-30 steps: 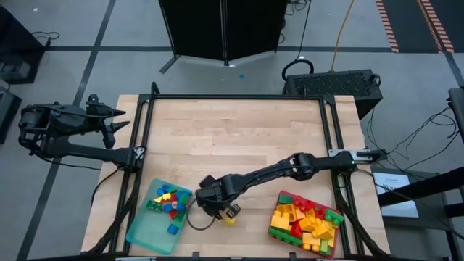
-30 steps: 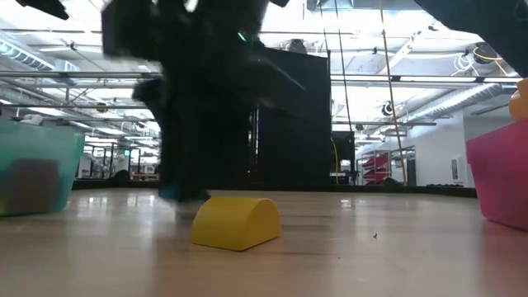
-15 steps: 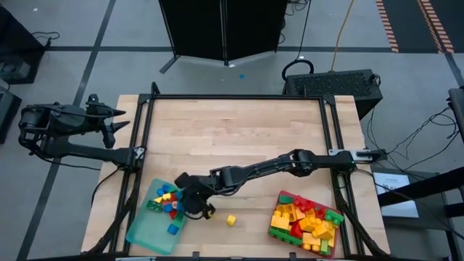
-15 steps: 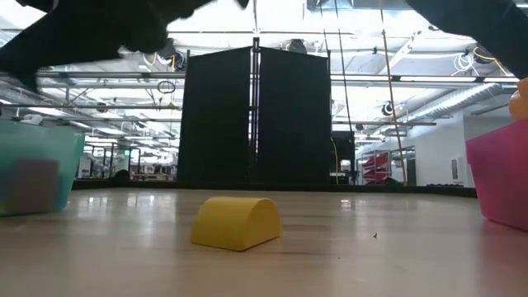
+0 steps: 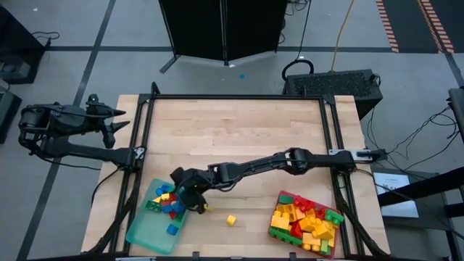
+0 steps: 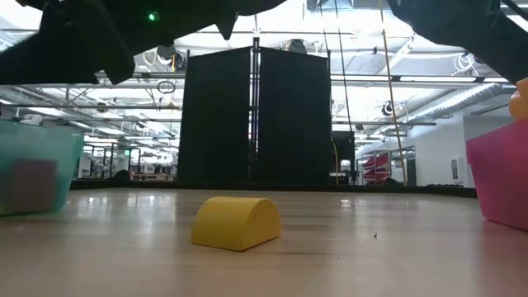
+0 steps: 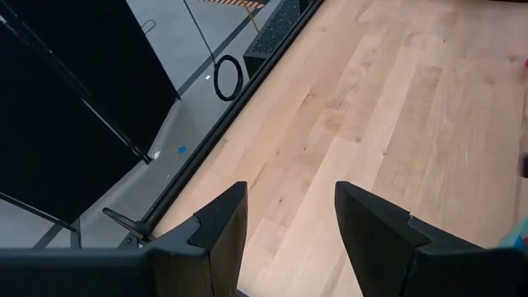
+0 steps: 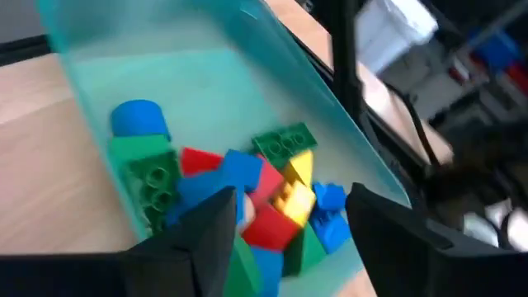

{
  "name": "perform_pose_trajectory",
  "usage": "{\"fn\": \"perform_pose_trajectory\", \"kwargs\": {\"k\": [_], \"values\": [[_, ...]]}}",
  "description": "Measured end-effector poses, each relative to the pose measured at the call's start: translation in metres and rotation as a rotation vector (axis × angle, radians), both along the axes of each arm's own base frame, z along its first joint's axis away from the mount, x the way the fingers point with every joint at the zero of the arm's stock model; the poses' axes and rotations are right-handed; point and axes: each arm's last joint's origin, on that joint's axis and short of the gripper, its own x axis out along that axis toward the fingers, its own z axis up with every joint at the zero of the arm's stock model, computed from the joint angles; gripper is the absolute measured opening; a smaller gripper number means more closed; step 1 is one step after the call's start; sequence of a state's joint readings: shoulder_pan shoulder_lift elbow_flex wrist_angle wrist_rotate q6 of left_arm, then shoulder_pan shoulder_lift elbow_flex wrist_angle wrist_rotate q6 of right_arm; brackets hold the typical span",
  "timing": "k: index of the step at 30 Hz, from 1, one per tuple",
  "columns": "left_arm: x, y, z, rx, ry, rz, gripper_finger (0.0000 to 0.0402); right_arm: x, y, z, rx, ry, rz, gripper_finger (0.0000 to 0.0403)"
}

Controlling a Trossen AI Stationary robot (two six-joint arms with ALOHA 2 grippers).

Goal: Sort blocks by size
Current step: Put the yellow block into the blue bin

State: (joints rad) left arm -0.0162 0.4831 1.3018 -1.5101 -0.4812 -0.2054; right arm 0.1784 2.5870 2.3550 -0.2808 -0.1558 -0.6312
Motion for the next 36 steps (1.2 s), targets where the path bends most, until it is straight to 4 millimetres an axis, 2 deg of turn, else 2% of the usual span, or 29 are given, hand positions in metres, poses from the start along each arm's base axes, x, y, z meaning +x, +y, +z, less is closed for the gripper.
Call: {"fn": "perform_pose_trajectory", "kwargs": {"k": [5, 8, 12, 13, 15, 19, 22, 28, 36], "values": [[0.000, 0.000, 0.000, 0.000, 0.000, 0.000, 0.0187, -0.009, -0.004, 0.011, 0.054, 0.112, -0.205, 0.0237], [0.000, 0.000, 0.000, 0.000, 0.001, -0.001, 0.0187, -0.028, 0.000, 0.044, 0.070, 0.165, -0.324, 0.0237], [0.000, 0.000, 0.000, 0.013, 0.009, -0.011, 0.0187, -0.064, 0.005, 0.105, 0.254, 0.235, -0.460, 0.0232], [0.000, 0.000, 0.000, 0.019, 0.013, -0.016, 0.0187, -0.073, 0.008, 0.113, 0.280, 0.271, -0.487, 0.0232], [0.000, 0.000, 0.000, 0.024, 0.015, -0.019, 0.0187, -0.089, 0.020, 0.116, 0.273, 0.364, -0.506, 0.0232], [0.000, 0.000, 0.000, 0.026, 0.016, -0.018, 0.0187, -0.114, 0.056, 0.100, 0.116, 0.544, -0.416, 0.0231], [0.000, 0.000, 0.000, 0.026, 0.013, -0.017, 0.0187, -0.120, 0.073, 0.093, 0.018, 0.557, -0.323, 0.0232], [0.000, 0.001, 0.001, 0.033, 0.006, 0.001, 0.0187, -0.113, 0.098, 0.056, -0.037, 0.602, -0.181, 0.0233], [0.000, 0.001, 0.001, 0.033, 0.007, 0.002, 0.0187, -0.102, 0.109, 0.008, -0.097, 0.680, -0.071, 0.0233]]}}
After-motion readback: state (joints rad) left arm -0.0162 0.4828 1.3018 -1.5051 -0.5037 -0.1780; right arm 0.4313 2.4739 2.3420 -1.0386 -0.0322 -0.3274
